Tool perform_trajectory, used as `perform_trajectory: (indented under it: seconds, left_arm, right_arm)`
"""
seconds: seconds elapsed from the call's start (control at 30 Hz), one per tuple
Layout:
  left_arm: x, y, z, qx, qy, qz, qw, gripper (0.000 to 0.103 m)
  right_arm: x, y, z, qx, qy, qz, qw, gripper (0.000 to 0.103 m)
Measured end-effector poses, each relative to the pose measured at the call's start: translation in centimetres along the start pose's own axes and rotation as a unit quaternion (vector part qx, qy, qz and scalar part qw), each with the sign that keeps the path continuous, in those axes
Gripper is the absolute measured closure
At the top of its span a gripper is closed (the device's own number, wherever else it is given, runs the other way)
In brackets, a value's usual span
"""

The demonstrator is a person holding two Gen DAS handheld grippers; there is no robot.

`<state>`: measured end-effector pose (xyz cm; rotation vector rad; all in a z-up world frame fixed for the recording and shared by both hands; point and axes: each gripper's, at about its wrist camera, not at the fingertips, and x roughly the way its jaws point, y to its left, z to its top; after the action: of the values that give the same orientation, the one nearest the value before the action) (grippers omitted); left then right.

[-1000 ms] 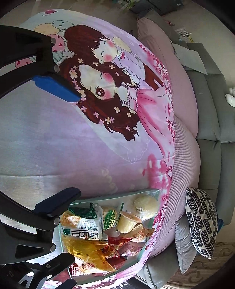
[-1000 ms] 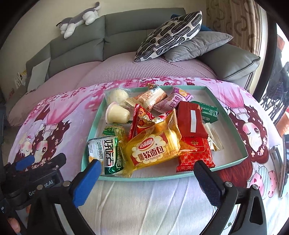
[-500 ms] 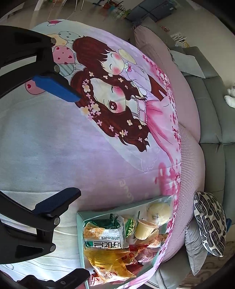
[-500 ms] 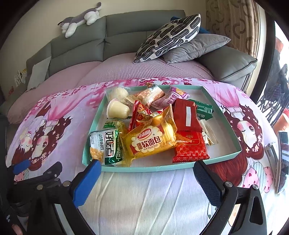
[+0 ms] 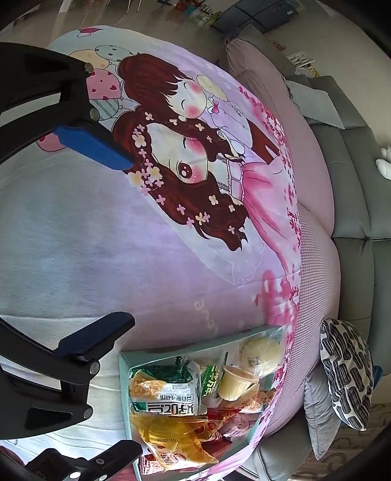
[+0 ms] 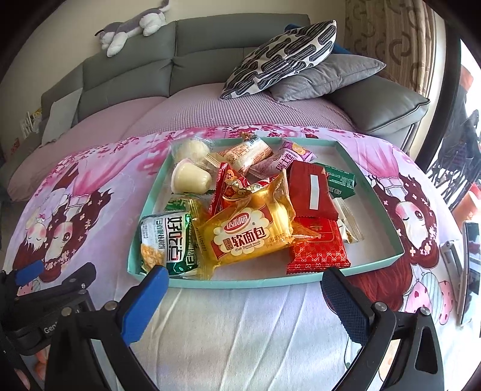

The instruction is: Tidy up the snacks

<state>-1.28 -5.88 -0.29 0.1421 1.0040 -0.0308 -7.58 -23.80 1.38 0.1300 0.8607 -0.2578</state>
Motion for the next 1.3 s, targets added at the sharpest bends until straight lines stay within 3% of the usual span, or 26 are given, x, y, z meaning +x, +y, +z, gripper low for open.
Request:
perform_trajectory:
  seconds: [0.5, 1.3]
  left_arm:
    - [1.3, 0.1, 0.4, -0.007, 0.007, -0.017, 0.9998, 0.007]
    - [0.8, -0.4, 0.4, 0.005, -0.015, -0.008, 0.9998, 0.007]
  right_arm:
    - [1.3, -0.2, 0.1, -0.004, 0.015, -0.010, 1.000, 0.000]
    - [1.4, -0.2, 0.0, -0.004, 0.018, -0.010, 1.000, 0.000]
